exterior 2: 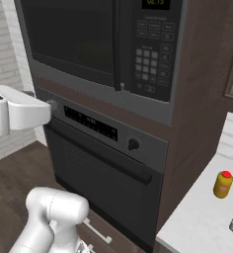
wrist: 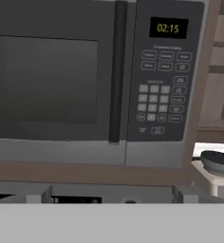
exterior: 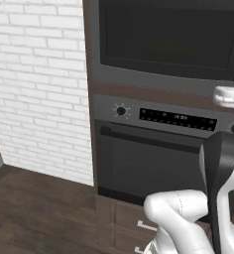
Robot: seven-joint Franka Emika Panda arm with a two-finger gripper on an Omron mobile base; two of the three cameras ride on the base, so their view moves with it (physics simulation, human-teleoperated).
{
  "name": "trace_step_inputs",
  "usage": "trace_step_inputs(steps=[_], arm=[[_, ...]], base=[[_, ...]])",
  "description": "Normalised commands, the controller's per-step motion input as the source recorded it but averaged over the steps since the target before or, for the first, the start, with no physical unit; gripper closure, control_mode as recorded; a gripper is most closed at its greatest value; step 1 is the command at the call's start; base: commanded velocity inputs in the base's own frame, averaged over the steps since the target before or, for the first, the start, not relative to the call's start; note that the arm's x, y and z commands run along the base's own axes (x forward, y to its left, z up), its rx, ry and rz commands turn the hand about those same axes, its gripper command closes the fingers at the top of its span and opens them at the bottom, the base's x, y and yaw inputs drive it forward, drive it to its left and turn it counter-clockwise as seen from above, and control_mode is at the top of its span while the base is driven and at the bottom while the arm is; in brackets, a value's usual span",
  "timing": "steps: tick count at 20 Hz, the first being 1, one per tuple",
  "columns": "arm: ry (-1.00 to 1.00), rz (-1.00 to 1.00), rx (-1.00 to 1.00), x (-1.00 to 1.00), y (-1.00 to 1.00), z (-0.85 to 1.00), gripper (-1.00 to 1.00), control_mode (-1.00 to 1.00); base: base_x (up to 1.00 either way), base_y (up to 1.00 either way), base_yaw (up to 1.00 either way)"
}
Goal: Pick the potato from the sink and place it in the bowl. Then pick the bowl and place it in the microwave. Then close the microwave door and press the start button.
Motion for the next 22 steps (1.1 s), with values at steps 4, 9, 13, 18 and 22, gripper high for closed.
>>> trace_step_inputs(steps=[4,9,13,18,22], arm=[[0.00,0.00,-0.01,0.01,-0.11,0.00,-1.00,-1.00],[0.00,0.02,0.06,0.26,-0.51,0.00,-1.00,-1.00],[0.00,0.04,0.09,0.27,-0.50,0.00,-1.00,-1.00],[0.00,0.02,0.02,0.18,-0.38,0.00,-1.00,-1.00],[0.00,0.00,0.00,0.13,-0.30,0.00,-1.00,-1.00]], base=[[0.00,0.00,0.00],[0.00,0.00,0.00],[0.00,0.00,0.00],[0.00,0.00,0.00],[0.00,0.00,0.00]])
